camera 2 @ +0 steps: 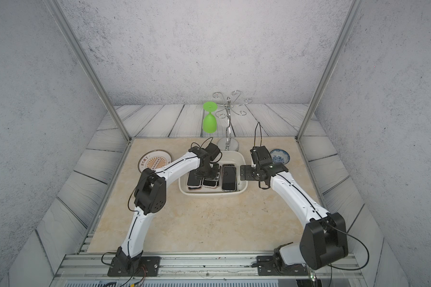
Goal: Take the phone out of the storage box
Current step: Pick up the phone from the storage box.
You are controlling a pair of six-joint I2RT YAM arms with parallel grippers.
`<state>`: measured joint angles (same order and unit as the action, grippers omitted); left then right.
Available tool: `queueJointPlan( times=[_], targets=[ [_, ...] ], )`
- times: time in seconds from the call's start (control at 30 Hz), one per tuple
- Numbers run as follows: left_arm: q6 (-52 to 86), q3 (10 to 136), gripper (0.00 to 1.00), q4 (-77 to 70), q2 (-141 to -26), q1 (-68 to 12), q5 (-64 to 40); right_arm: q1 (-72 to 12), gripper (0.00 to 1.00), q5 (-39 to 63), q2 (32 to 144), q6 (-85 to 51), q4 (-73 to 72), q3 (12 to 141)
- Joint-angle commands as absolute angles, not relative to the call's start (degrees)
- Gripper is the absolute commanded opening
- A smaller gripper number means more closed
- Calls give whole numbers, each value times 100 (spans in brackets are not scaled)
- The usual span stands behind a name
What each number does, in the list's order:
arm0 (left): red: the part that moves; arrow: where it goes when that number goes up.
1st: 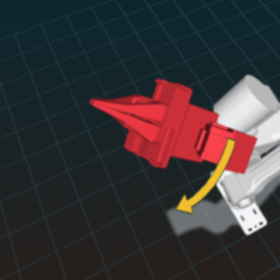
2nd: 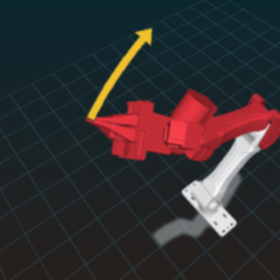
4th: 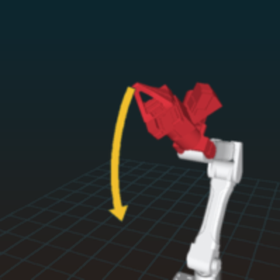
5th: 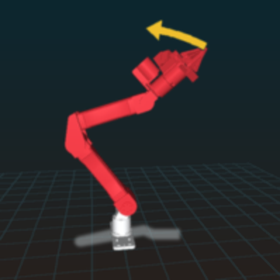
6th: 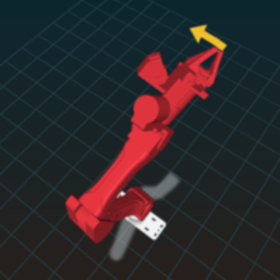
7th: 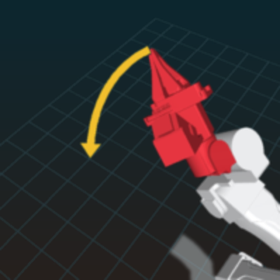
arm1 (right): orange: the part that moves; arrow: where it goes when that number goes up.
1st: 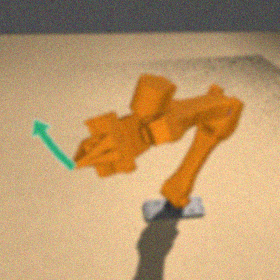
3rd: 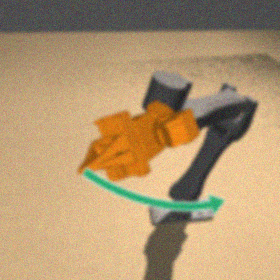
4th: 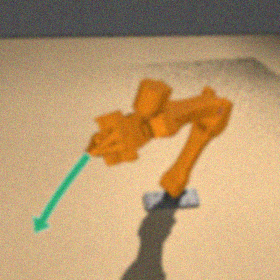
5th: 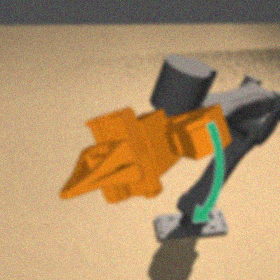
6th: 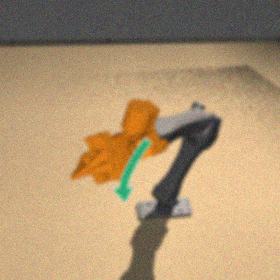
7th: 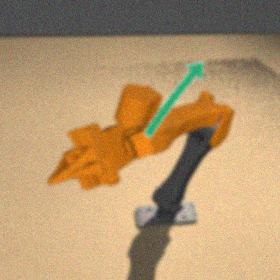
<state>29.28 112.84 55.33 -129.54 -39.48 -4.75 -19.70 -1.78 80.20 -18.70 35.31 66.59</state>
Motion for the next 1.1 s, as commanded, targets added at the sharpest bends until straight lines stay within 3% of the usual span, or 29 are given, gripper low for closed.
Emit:
queueJointPlan(
  times=[0.0,0.27,0.4,0.8,0.9,1.07],
  targets=[
    [2475,10962,42,5473,-12078,-3911,-517,-1999,94,503,8191,-1831,3198,6970],
    [2001,10014,36,5047,-10758,-3878,-1390,-1993,93,1887,9035,-2320,2770,7764],
    [2018,9710,35,4918,-10486,-3877,-1602,-2004,87,3246,9685,-2859,2503,8357],
    [2197,9506,34,4635,-10342,-3881,-1756,-2287,69,4435,10134,-3875,812,7481],
    [2251,9441,34,4519,-10327,-3885,-1844,-2411,55,4632,10272,-4084,476,7364],
    [2242,9439,34,4465,-10295,-3872,-1838,-2452,12,5154,10167,-4478,-68,7199]
  ],
)
